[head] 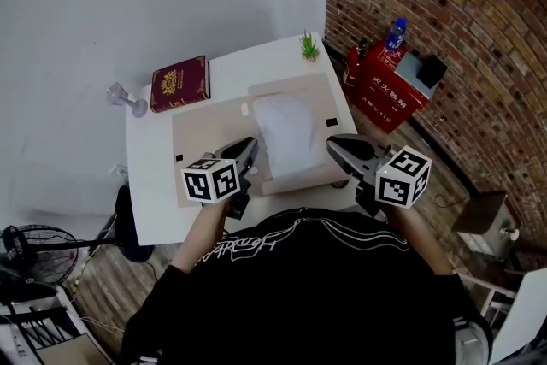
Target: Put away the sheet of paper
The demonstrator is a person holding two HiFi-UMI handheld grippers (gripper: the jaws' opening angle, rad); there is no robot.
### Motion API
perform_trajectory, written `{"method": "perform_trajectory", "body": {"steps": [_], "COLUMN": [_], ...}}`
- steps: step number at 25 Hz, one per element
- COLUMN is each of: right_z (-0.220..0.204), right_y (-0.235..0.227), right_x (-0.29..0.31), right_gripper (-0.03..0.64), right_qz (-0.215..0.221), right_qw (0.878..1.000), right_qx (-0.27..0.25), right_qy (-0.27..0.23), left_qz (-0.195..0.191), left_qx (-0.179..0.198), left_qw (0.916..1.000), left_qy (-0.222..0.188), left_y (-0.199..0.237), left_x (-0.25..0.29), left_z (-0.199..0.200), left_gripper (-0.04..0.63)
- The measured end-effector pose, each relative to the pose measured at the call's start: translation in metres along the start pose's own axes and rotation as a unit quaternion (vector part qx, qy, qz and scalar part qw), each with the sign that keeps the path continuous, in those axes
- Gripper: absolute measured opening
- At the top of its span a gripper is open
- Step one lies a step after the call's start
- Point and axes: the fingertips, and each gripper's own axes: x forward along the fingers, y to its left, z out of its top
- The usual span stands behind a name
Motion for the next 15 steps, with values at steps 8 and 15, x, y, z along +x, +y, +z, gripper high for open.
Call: {"method": "perform_trajectory", "body": {"steps": [8,15], "right_z": [0.007,-0.005], "right_y": [0.050,0.078], "right_x": [0.011,0.019], "right_gripper": [0.002,0.002], "right_qz": [0.002,0.005], "right_qw": [1.000,1.000], "right_qx": [-0.016,-0.026], "right_qy": [-0.021,-0.014], "left_qz": [-0.086,-0.125], "left_qx": [0.040,0.040], "left_qw": [0.9925,0.9866], "left_qy": [-0.078,-0.097], "left_y": [-0.048,-0.064], "left_x": [-0.078,-0.104], "left_z": [0.029,0.020], "left_gripper": [0.041,0.040]}}
